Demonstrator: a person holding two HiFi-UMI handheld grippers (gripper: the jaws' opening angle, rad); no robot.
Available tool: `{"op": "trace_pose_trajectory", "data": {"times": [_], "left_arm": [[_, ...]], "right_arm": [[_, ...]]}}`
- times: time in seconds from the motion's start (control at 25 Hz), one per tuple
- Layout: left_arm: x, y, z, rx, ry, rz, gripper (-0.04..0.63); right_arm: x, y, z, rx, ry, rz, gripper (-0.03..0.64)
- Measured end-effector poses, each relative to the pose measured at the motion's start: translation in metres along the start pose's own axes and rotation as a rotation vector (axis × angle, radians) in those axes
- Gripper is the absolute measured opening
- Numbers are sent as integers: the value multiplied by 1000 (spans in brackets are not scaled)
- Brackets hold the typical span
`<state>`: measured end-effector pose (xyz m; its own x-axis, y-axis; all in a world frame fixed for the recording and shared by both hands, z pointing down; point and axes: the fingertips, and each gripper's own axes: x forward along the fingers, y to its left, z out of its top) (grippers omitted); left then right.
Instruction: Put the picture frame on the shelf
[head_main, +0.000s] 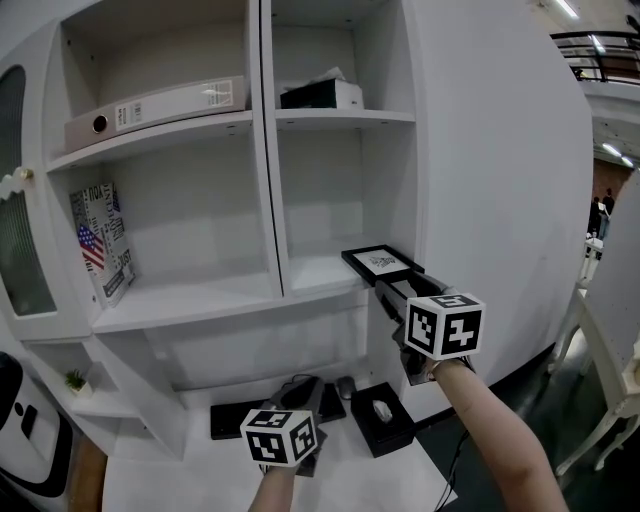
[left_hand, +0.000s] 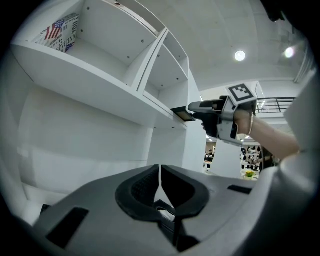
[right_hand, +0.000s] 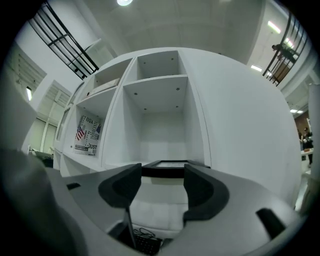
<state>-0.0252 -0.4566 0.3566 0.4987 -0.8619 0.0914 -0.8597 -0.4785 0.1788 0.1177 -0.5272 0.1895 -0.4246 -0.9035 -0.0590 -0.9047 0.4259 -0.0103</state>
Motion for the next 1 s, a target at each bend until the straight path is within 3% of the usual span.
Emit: {"op": "trace_pose_trajectory", "data": {"times": [1.0], "left_arm": [[9,23,-3,-28,11,28,21]], "right_arm": [[33,-7,-8,63,-24,-9,245]]}}
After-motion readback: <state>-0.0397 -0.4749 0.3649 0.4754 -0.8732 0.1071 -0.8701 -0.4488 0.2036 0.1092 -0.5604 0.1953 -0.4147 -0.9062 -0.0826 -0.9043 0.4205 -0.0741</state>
